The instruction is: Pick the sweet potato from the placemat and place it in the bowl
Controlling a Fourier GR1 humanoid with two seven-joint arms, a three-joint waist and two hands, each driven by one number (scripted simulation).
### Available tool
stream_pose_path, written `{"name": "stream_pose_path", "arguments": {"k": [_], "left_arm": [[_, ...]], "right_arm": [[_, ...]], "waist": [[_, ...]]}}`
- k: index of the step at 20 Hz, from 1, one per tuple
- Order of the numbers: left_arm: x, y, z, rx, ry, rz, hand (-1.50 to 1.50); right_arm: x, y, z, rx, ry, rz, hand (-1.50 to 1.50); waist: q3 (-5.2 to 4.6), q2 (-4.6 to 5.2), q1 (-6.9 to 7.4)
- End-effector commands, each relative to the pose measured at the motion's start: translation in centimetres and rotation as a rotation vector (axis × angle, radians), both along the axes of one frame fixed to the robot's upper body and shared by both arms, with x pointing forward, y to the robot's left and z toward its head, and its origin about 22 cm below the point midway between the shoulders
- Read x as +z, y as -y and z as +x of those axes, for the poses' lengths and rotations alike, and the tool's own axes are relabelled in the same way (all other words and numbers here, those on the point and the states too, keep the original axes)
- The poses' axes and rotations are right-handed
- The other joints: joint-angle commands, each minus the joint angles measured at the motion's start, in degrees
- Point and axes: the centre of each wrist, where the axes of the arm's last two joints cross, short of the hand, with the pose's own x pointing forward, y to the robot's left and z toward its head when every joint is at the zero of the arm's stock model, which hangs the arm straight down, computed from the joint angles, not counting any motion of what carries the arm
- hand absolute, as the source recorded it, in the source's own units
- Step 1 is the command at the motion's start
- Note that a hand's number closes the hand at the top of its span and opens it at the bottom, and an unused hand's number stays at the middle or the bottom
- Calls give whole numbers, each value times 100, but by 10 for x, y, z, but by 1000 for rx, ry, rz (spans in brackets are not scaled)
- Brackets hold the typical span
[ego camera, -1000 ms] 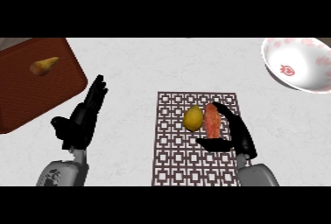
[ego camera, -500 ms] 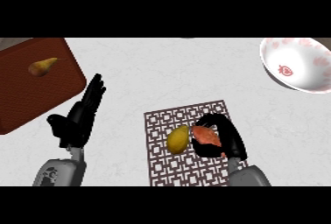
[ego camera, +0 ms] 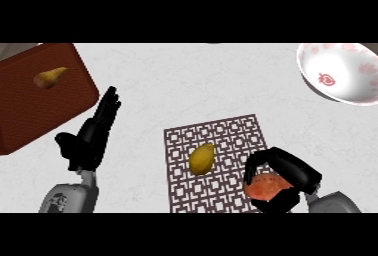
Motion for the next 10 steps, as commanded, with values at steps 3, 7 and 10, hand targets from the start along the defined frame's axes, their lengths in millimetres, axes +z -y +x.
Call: {"name": "stream_pose_path", "arguments": {"k": [3, 7, 10], "left_arm": [[-9, -6, -4, 41, -14, 2, 0], [-2, -8, -6, 57, -8, -4, 0], [-6, -18, -12, 60, -9, 14, 0]], "right_arm": [[54, 68, 1, 350, 59, 266, 150], [109, 127, 4, 377, 230, 381, 150], [140, 159, -3, 359, 323, 433, 150]], "waist": [[8, 6, -235], [20, -36, -312], [16, -44, -336]]}}
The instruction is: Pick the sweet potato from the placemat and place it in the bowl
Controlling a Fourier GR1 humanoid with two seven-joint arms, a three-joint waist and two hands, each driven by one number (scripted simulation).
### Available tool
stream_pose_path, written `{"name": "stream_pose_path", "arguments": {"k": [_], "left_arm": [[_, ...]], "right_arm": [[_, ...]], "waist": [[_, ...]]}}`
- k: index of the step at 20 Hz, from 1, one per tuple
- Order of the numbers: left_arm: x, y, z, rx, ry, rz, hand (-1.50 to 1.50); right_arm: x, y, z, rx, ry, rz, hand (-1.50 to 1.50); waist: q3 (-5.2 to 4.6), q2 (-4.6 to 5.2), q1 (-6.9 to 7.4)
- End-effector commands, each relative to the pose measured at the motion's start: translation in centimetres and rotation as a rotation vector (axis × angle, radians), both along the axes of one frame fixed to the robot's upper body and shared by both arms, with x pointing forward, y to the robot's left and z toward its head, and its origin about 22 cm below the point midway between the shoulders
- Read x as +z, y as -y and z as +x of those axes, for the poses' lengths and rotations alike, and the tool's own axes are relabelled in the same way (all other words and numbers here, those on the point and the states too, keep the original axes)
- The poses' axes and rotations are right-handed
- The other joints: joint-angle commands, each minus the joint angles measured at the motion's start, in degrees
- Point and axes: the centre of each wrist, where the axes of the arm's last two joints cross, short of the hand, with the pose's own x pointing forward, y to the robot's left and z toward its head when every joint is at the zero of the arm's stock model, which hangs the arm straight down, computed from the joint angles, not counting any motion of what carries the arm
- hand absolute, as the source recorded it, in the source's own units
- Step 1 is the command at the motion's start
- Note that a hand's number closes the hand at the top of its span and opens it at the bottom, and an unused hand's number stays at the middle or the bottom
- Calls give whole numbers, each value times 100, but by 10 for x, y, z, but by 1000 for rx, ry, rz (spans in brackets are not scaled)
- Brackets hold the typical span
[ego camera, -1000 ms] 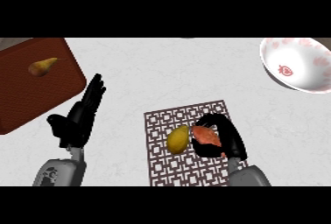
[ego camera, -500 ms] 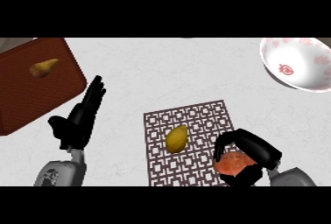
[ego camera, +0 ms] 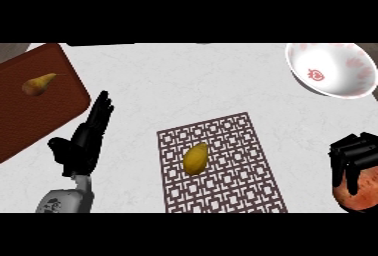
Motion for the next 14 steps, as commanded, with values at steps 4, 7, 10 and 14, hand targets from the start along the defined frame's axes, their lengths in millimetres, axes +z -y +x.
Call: {"name": "stream_pose_path", "arguments": {"k": [4, 7, 10, 14], "left_arm": [[10, -4, 4, 11, 13, -10, 0], [2, -4, -4, -15, 8, -2, 0], [-5, 11, -5, -33, 2, -13, 0], [4, 13, 2, -76, 28, 4, 0]], "right_arm": [[91, 87, -10, 103, 156, 162, 150], [120, 113, -15, 43, 190, 144, 150], [149, 126, -16, -2, 192, 114, 150], [158, 135, -16, -62, 177, 137, 150]], "waist": [[0, 33, 4], [-12, 55, 169], [-20, 87, 285], [-22, 100, 400]]}}
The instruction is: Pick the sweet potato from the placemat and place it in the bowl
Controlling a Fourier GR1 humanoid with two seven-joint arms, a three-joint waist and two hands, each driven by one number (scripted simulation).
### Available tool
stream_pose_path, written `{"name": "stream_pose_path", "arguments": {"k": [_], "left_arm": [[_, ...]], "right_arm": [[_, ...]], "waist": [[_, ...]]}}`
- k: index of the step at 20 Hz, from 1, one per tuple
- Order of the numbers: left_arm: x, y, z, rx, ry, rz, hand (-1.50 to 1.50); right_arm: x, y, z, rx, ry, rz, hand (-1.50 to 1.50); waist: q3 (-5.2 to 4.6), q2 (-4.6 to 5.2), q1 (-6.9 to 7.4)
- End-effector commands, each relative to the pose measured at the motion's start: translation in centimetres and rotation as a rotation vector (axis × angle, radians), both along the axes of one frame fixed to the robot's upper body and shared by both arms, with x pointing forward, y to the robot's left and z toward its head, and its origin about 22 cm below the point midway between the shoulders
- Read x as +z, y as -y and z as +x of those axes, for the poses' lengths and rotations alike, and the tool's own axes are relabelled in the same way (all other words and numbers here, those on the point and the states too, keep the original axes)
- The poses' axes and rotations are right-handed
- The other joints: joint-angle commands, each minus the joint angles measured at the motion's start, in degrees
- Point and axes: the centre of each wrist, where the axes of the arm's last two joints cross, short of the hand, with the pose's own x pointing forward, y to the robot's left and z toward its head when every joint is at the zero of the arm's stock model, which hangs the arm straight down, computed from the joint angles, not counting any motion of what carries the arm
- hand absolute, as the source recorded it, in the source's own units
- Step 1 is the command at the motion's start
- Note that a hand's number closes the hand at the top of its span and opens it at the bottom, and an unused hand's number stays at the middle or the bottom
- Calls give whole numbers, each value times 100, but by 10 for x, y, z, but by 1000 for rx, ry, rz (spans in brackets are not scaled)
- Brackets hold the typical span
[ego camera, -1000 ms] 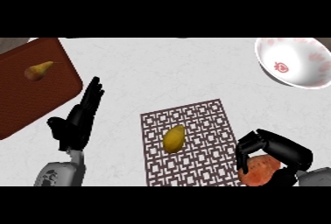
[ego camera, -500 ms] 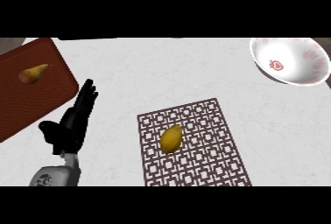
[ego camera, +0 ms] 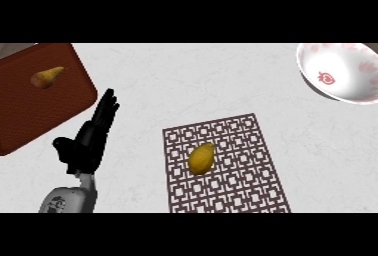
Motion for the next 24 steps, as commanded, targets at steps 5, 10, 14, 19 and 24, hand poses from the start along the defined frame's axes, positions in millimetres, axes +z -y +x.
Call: {"name": "stream_pose_path", "arguments": {"k": [5, 10, 14, 19, 24], "left_arm": [[5, 13, 3, -31, 3, 2, 0], [10, 23, 4, -58, 24, -6, 0], [4, 19, 3, -51, 8, -3, 0], [13, 41, 14, -95, 10, -13, 0], [7, 32, 14, -94, 20, -6, 0]], "right_arm": [[35, 27, 4, 141, -21, 68, 150], [41, 20, 28, -1, 23, -43, 150], [19, 12, 47, -62, 118, -149, 150], [-25, -12, 88, -134, 152, -209, 150], [-39, -2, 110, -171, 118, -244, 150]], "waist": [[-3, 39, 231], [-4, 75, 415], [-2, 77, 413], [-1, 113, 509], [2, 145, 566]]}}
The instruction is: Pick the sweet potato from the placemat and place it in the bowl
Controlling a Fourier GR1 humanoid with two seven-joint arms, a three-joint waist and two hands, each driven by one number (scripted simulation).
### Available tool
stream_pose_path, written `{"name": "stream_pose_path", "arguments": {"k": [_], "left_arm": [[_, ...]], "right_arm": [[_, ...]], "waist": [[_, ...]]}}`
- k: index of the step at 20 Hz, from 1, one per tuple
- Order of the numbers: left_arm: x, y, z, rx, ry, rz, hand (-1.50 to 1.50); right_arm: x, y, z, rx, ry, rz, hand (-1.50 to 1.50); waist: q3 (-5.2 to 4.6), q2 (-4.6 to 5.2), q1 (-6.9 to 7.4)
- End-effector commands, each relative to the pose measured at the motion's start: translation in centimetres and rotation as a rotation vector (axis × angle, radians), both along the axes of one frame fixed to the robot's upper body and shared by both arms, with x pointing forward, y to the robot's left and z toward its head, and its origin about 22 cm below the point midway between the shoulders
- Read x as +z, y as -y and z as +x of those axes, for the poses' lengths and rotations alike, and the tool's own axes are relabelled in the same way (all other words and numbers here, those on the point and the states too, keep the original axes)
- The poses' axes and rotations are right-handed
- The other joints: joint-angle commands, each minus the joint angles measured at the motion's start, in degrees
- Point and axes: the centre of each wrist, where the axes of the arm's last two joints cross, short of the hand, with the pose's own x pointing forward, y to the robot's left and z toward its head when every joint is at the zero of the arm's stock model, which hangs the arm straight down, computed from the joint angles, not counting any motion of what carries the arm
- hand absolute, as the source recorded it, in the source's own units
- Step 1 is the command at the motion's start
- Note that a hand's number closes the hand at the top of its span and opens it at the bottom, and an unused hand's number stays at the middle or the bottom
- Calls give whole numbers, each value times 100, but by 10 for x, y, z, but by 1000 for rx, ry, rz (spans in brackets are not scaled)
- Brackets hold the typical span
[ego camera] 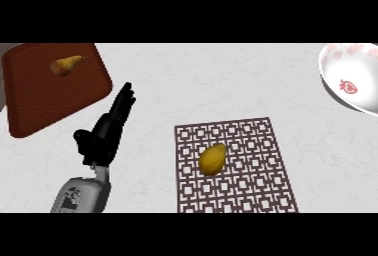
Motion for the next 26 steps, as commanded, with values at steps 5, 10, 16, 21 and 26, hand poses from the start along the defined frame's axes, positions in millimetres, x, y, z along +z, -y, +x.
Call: {"name": "stream_pose_path", "arguments": {"k": [5, 10, 16, 21, 26], "left_arm": [[-1, -3, 1, -12, 16, 1, 0], [6, 3, 7, -29, 17, 8, 0], [12, 4, 9, -42, 35, -1, 0], [5, 6, 6, -17, 20, -5, 0], [4, 2, 2, -13, 12, 5, 0]], "right_arm": [[-45, 1, 34, 8, -12, -40, 150], [-72, -5, 41, 29, -141, -128, 150], [-88, -7, 44, 88, -315, -80, -150], [-84, -11, 50, 187, -307, 75, -150], [-70, -5, 51, 174, -222, 280, -150]], "waist": [[10, 45, 83], [20, 96, 155], [26, 125, 178], [30, 106, 90], [40, 68, 56]]}}
